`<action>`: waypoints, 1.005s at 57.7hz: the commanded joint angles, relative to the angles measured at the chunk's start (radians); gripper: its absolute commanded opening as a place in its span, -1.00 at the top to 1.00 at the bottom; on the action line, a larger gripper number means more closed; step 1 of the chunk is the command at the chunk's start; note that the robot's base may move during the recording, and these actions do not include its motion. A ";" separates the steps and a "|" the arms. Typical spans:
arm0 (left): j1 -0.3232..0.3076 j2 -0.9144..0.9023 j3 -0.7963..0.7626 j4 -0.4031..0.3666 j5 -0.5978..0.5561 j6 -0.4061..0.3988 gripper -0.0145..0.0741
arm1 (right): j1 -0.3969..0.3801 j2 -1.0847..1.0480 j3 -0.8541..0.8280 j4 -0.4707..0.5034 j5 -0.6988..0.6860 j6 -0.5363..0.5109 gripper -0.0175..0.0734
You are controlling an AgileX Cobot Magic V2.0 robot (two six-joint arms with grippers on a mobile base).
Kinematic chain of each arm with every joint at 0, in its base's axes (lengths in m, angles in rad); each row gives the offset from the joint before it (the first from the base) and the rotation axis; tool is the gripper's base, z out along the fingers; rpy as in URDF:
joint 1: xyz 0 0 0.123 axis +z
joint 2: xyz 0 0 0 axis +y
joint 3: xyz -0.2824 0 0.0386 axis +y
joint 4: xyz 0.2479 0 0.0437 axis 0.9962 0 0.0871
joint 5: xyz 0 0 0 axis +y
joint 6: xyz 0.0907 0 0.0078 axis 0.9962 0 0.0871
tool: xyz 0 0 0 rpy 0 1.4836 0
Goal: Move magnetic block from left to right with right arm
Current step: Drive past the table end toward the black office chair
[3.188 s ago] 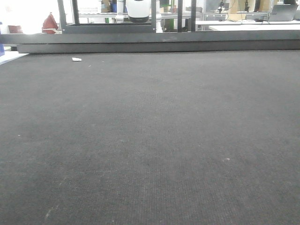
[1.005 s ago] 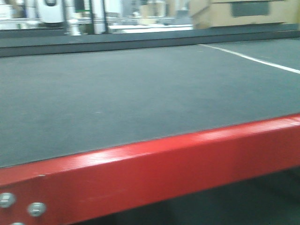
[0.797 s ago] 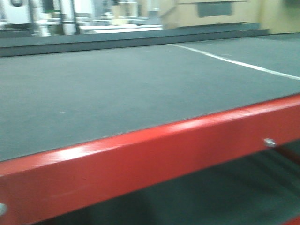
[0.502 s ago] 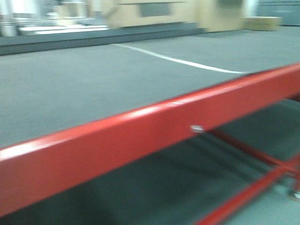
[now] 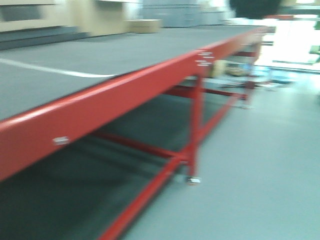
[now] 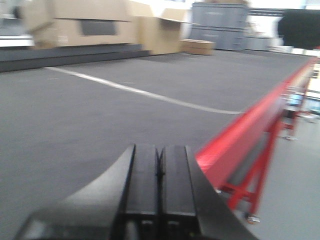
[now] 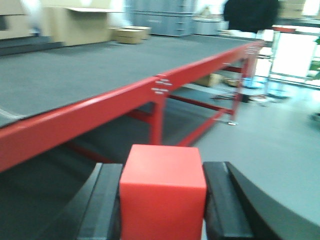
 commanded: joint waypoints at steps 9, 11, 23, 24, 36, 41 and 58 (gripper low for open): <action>0.001 -0.009 0.008 -0.005 -0.086 0.000 0.96 | -0.005 0.010 -0.029 -0.010 -0.090 -0.007 -0.11; 0.001 -0.009 0.008 -0.005 -0.086 0.000 0.96 | -0.005 0.010 -0.029 -0.010 -0.090 -0.007 -0.11; 0.001 -0.009 0.008 -0.005 -0.086 0.000 0.96 | -0.005 0.010 -0.029 -0.010 -0.090 -0.007 -0.11; 0.001 -0.009 0.008 -0.005 -0.086 0.000 0.96 | -0.005 0.010 -0.029 -0.010 -0.090 -0.007 -0.11; 0.001 -0.009 0.008 -0.005 -0.086 0.000 0.96 | -0.005 0.010 -0.029 -0.010 -0.090 -0.007 -0.11; 0.001 -0.009 0.008 -0.005 -0.086 0.000 0.96 | -0.005 0.010 -0.029 -0.010 -0.090 -0.007 -0.11; 0.001 -0.009 0.008 -0.005 -0.086 0.000 0.96 | -0.005 0.010 -0.029 -0.010 -0.090 -0.007 -0.11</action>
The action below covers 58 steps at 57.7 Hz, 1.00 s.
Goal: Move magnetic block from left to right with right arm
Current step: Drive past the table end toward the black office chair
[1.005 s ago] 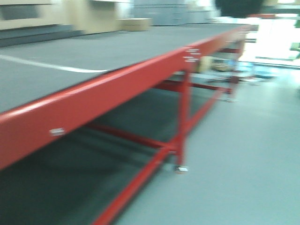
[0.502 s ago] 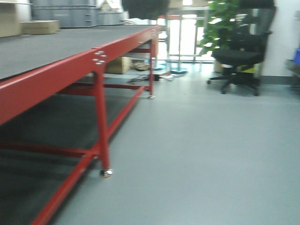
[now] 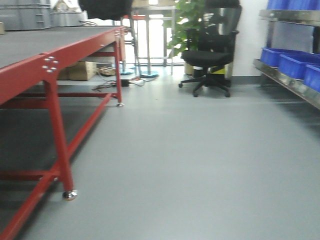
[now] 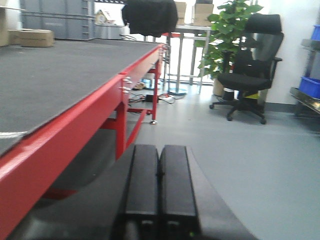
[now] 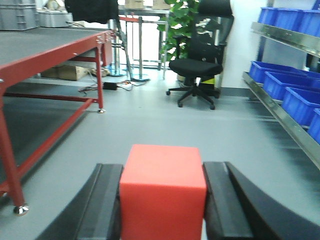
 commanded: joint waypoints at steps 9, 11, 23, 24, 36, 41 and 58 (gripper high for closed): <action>0.001 -0.009 0.008 -0.005 -0.086 0.000 0.96 | -0.005 0.010 -0.029 -0.010 -0.090 -0.007 -0.11; 0.001 -0.009 0.008 -0.005 -0.086 0.000 0.96 | -0.005 0.010 -0.029 -0.010 -0.090 -0.007 -0.11; 0.001 -0.009 0.008 -0.005 -0.086 0.000 0.96 | -0.005 0.010 -0.029 -0.010 -0.090 -0.007 -0.11; 0.001 -0.009 0.008 -0.005 -0.086 0.000 0.96 | -0.005 0.010 -0.029 -0.010 -0.090 -0.007 -0.11; 0.001 -0.009 0.008 -0.005 -0.086 0.000 0.96 | -0.005 0.010 -0.029 -0.010 -0.090 -0.007 -0.11; 0.001 -0.009 0.008 -0.005 -0.086 0.000 0.96 | -0.005 0.010 -0.029 -0.010 -0.090 -0.007 -0.11; 0.001 -0.009 0.008 -0.005 -0.086 0.000 0.96 | -0.005 0.010 -0.029 -0.010 -0.090 -0.007 -0.11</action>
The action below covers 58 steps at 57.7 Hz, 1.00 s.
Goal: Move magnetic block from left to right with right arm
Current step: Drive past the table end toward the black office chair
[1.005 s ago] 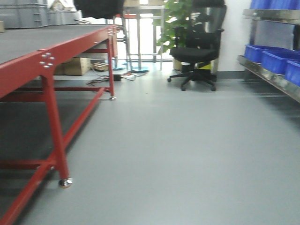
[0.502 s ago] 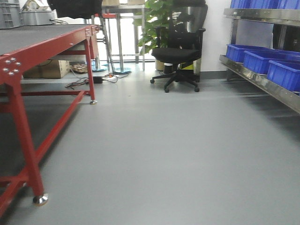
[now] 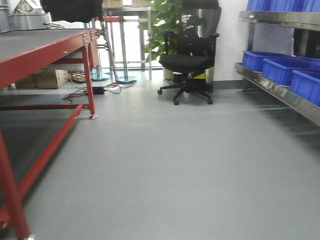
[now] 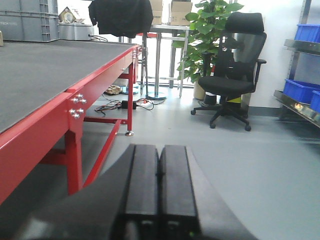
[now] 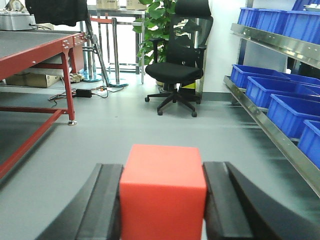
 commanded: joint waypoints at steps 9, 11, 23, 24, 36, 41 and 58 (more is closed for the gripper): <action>0.001 -0.009 0.008 -0.005 -0.086 0.000 0.96 | -0.005 0.010 -0.029 -0.010 -0.092 -0.007 -0.11; 0.001 -0.009 0.008 -0.005 -0.086 0.000 0.96 | -0.005 0.010 -0.029 -0.010 -0.092 -0.007 -0.11; 0.001 -0.009 0.008 -0.005 -0.086 0.000 0.96 | -0.005 0.010 -0.029 -0.010 -0.092 -0.007 -0.11; 0.001 -0.009 0.008 -0.005 -0.086 0.000 0.96 | -0.005 0.010 -0.029 -0.010 -0.092 -0.007 -0.11; 0.001 -0.009 0.008 -0.005 -0.086 0.000 0.96 | -0.005 0.010 -0.029 -0.010 -0.092 -0.007 -0.11; 0.001 -0.009 0.008 -0.005 -0.086 0.000 0.96 | -0.005 0.010 -0.029 -0.010 -0.092 -0.007 -0.11; 0.001 -0.009 0.008 -0.005 -0.086 0.000 0.96 | -0.005 0.010 -0.029 -0.010 -0.092 -0.007 -0.11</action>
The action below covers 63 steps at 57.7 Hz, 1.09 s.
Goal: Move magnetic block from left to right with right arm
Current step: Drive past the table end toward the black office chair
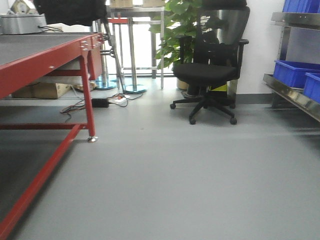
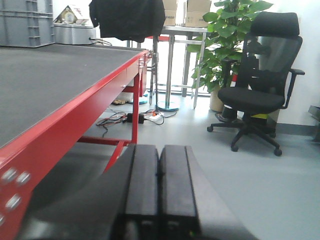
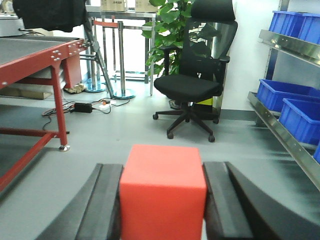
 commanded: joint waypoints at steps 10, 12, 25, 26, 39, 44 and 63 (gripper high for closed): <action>0.001 -0.009 0.008 -0.005 -0.086 0.000 0.96 | -0.005 0.010 -0.029 -0.010 -0.091 -0.007 -0.11; 0.001 -0.009 0.008 -0.005 -0.086 0.000 0.96 | -0.005 0.010 -0.029 -0.010 -0.091 -0.007 -0.11; 0.001 -0.009 0.008 -0.005 -0.086 0.000 0.96 | -0.005 0.010 -0.029 -0.010 -0.091 -0.007 -0.11; 0.001 -0.009 0.008 -0.005 -0.086 0.000 0.96 | -0.005 0.010 -0.029 -0.010 -0.091 -0.007 -0.11; 0.001 -0.009 0.008 -0.005 -0.086 0.000 0.96 | -0.005 0.010 -0.029 -0.010 -0.091 -0.007 -0.11; 0.001 -0.009 0.008 -0.005 -0.086 0.000 0.96 | -0.005 0.010 -0.029 -0.010 -0.091 -0.007 -0.11; 0.001 -0.009 0.008 -0.005 -0.086 0.000 0.96 | -0.005 0.011 -0.029 -0.010 -0.091 -0.007 -0.11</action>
